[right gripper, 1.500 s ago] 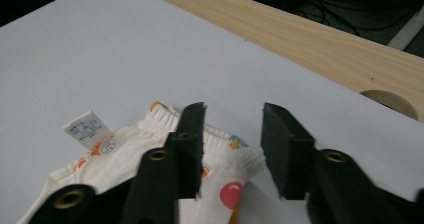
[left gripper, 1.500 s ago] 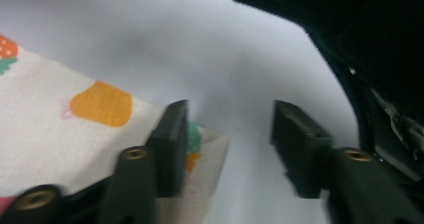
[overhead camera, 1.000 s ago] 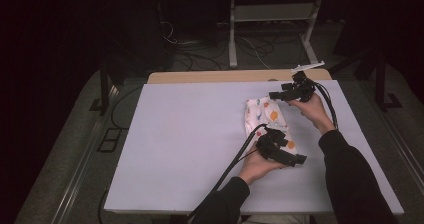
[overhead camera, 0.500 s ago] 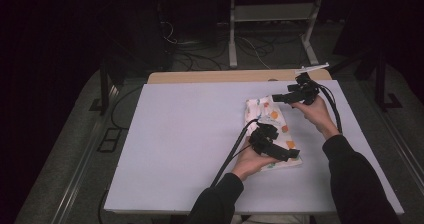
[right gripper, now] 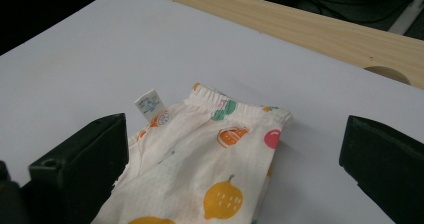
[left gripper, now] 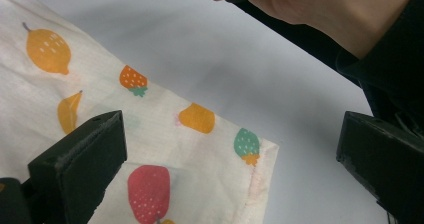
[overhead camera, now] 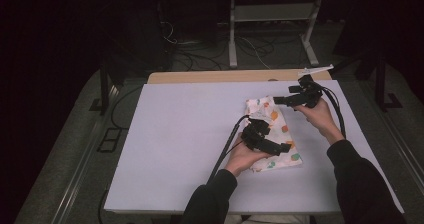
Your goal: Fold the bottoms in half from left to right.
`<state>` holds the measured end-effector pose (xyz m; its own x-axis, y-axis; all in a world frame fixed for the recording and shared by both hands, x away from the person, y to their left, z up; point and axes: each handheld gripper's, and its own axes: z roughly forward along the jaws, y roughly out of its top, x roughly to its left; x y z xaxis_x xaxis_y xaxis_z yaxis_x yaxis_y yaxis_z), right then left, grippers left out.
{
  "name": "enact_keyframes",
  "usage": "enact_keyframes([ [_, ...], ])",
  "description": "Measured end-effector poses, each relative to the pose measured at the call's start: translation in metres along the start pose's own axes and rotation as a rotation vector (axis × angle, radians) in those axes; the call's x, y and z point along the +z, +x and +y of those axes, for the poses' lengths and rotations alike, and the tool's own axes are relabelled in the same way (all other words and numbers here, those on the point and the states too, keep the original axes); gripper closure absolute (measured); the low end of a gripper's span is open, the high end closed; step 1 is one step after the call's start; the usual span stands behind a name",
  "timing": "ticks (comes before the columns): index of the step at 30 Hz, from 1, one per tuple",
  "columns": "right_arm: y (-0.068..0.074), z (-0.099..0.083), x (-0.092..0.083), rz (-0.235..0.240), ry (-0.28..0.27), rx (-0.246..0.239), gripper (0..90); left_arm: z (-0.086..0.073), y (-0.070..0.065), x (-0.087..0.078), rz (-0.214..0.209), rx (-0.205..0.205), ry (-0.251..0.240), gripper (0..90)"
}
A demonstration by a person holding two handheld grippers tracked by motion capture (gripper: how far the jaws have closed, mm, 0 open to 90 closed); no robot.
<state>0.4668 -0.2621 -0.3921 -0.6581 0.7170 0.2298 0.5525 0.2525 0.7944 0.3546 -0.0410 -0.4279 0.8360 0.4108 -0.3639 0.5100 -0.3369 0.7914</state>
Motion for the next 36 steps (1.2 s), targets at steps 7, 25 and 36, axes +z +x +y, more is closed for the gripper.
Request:
enact_keyframes([
  [7,0.004,-0.004,-0.005,0.006,0.003,-0.005,0.0,0.0,0.003,-0.002,0.01,-0.003,0.003,0.0],
  [25,-0.002,-0.027,-0.007,0.018,0.016,0.039,0.0,-0.001,0.025,-0.008,0.035,-0.039,-0.006,0.0],
  [36,-0.005,-0.039,-0.006,0.026,0.023,0.059,0.0,0.0,0.038,-0.013,0.057,-0.045,-0.008,0.0],
])
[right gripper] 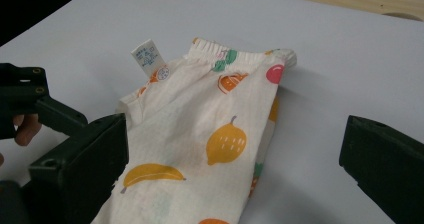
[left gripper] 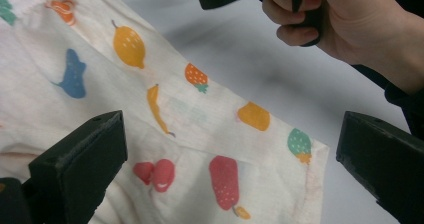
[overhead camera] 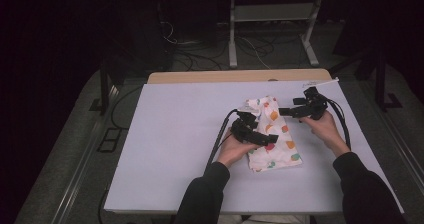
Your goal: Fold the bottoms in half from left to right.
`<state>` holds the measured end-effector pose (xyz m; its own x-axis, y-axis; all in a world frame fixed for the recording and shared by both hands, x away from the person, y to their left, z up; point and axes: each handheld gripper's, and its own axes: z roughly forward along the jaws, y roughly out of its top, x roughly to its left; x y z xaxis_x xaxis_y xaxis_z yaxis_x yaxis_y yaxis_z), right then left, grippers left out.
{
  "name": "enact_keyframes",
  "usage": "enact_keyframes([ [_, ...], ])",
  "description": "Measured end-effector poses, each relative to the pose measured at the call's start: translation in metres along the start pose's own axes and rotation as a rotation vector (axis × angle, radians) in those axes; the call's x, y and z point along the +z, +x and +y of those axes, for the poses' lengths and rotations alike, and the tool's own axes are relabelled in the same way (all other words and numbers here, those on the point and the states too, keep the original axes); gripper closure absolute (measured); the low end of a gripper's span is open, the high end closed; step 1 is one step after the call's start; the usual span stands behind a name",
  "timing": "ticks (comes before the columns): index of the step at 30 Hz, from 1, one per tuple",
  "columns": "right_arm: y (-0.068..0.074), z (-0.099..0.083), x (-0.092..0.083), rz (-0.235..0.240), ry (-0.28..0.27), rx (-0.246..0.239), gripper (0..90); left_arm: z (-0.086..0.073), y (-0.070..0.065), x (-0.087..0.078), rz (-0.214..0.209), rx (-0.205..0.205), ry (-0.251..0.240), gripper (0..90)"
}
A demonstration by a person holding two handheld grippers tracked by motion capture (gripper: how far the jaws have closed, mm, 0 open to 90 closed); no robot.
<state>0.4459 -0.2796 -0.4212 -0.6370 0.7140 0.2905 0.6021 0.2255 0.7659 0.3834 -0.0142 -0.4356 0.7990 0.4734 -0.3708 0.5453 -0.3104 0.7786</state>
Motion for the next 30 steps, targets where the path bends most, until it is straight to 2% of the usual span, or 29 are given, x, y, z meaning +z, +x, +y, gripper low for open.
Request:
enact_keyframes([
  [21,0.001,-0.003,0.007,0.011,0.016,0.001,0.0,0.006,0.018,-0.018,0.043,-0.018,-0.031,0.0],
  [30,-0.005,-0.003,0.013,0.008,0.009,0.015,0.0,0.013,0.032,-0.023,0.064,-0.02,-0.044,0.0],
])
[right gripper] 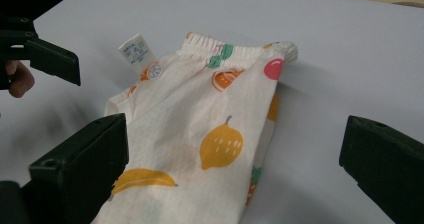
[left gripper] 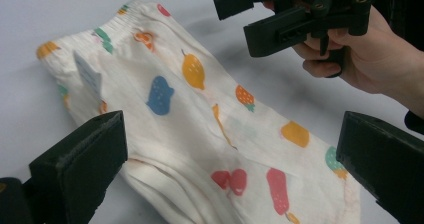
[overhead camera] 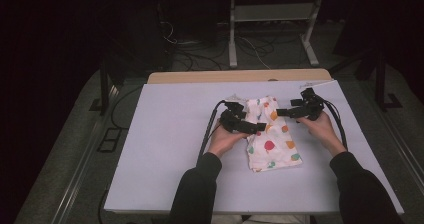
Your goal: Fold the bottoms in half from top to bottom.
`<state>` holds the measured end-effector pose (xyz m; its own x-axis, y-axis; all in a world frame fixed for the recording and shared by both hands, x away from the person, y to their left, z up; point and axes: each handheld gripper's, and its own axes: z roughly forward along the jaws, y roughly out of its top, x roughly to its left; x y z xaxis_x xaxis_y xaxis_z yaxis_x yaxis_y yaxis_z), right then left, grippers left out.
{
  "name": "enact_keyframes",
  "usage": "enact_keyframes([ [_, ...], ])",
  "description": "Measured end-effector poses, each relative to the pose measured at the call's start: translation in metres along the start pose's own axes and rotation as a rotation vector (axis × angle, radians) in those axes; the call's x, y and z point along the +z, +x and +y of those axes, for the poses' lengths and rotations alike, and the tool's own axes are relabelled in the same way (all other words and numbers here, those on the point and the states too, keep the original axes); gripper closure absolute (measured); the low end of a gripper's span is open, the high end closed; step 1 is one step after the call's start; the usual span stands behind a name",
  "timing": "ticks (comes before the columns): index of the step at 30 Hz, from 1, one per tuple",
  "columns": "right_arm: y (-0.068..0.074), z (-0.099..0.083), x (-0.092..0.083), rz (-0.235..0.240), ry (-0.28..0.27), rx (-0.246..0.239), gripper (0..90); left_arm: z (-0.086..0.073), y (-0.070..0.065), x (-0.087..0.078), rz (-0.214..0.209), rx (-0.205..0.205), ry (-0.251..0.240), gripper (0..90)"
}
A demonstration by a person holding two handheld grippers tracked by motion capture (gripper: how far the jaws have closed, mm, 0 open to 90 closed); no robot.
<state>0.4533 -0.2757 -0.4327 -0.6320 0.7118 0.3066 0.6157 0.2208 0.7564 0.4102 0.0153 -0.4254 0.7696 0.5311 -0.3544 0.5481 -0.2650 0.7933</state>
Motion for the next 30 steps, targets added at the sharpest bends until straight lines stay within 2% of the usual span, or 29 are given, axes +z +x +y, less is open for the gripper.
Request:
enact_keyframes([
  [5,-0.007,0.001,0.001,0.0,-0.024,0.02,0.0,0.003,0.01,0.002,0.003,-0.013,-0.007,0.0],
  [12,-0.017,0.006,0.003,-0.012,-0.009,0.034,0.0,0.007,0.022,0.002,0.01,-0.027,-0.033,1.0],
  [17,-0.022,0.01,0.006,-0.016,-0.002,0.044,0.0,0.012,0.031,0.004,0.021,-0.036,-0.034,1.2],
  [26,-0.028,0.018,0.012,-0.027,0.018,0.065,0.0,0.017,0.048,0.011,0.035,-0.081,-0.041,11.3],
  [30,-0.029,0.022,0.015,-0.031,0.028,0.07,0.0,0.018,0.056,0.018,0.028,-0.11,-0.038,14.8],
])
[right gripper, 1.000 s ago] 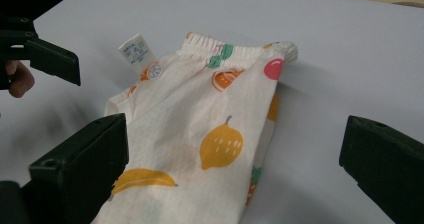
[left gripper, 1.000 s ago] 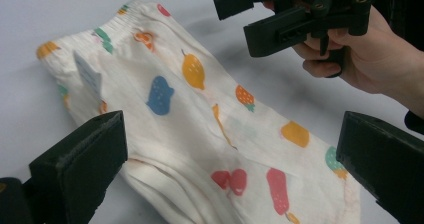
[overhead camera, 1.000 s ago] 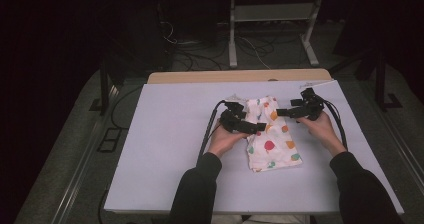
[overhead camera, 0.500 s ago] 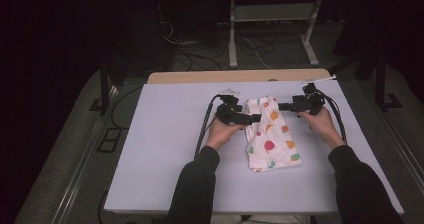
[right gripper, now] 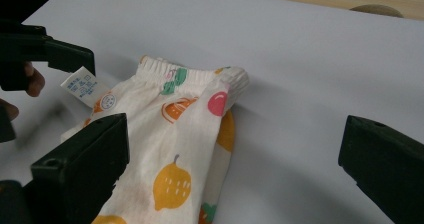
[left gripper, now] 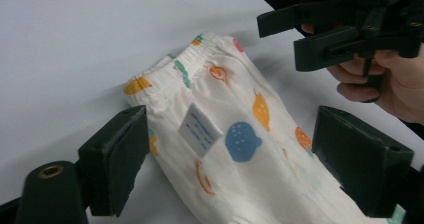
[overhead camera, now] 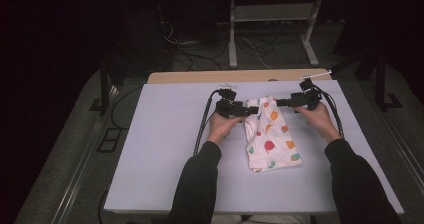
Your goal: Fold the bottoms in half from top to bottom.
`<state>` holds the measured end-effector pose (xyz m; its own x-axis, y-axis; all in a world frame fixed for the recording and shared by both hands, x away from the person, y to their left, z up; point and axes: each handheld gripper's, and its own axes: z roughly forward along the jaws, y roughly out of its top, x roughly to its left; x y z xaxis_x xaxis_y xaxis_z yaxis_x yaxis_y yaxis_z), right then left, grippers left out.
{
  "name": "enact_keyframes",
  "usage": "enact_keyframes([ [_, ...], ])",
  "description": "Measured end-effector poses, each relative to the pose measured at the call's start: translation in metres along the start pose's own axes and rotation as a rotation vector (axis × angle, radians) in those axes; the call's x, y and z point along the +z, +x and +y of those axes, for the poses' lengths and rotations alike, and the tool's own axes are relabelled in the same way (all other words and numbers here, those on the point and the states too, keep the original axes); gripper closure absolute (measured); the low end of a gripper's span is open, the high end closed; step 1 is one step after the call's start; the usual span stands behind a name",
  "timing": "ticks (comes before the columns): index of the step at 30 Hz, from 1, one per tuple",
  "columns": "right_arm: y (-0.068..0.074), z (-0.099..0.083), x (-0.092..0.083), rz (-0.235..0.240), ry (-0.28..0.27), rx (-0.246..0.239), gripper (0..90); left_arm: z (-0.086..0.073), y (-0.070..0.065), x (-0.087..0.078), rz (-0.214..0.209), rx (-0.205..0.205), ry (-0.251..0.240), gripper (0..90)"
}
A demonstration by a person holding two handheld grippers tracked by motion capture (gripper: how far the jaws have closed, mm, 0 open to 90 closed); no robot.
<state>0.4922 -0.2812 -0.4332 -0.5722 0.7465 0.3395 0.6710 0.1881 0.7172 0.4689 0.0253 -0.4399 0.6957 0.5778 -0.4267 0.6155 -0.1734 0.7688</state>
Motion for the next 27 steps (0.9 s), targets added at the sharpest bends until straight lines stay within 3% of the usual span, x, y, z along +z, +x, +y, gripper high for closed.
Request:
enact_keyframes([
  [10,-0.002,0.004,0.005,-0.008,0.017,0.01,4.4,0.006,0.01,0.015,0.038,-0.026,0.037,24.7],
  [15,-0.003,0.006,0.006,-0.016,0.026,0.013,5.8,0.005,0.014,0.021,0.064,-0.045,0.041,35.0],
  [20,-0.005,0.008,0.007,-0.013,0.031,0.028,9.3,0.005,0.017,0.029,0.082,-0.047,0.081,41.1],
  [27,-0.008,0.007,0.01,-0.005,0.031,0.056,13.9,0.007,0.016,0.035,0.114,-0.059,0.093,59.8],
])
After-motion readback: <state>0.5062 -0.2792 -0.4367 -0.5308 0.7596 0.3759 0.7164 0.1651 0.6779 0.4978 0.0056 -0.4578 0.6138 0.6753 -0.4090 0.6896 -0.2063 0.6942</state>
